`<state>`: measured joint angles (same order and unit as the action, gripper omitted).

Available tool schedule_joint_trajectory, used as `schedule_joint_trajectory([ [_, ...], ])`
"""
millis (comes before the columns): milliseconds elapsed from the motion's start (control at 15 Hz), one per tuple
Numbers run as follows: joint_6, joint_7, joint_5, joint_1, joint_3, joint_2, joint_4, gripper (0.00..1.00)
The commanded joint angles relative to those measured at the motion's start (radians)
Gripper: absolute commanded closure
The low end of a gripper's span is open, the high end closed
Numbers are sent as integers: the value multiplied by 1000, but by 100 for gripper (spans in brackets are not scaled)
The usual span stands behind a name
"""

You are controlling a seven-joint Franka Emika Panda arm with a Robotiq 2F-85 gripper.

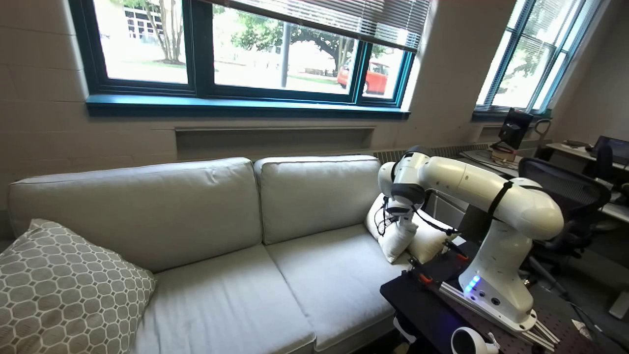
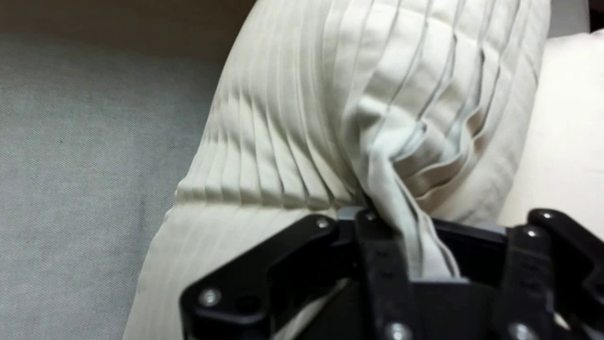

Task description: Take the pillows and move them to the right of the couch

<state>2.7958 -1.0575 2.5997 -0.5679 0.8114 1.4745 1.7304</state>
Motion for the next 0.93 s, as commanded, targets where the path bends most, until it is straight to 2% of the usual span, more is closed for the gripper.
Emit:
schedule_joint_trajectory([
  [0,-19,-35,0,42,10,0,17,98],
  [267,-20,-35,0,68,-1,0,8,96],
  [333,-20,-38,0,68,-2,0,10,92],
  [400,-21,-44,0,70,-3,0,9,69],
  [600,-22,-64,1,66,-3,-1,11,60],
  [867,-15,-81,1,64,-2,-1,10,31],
])
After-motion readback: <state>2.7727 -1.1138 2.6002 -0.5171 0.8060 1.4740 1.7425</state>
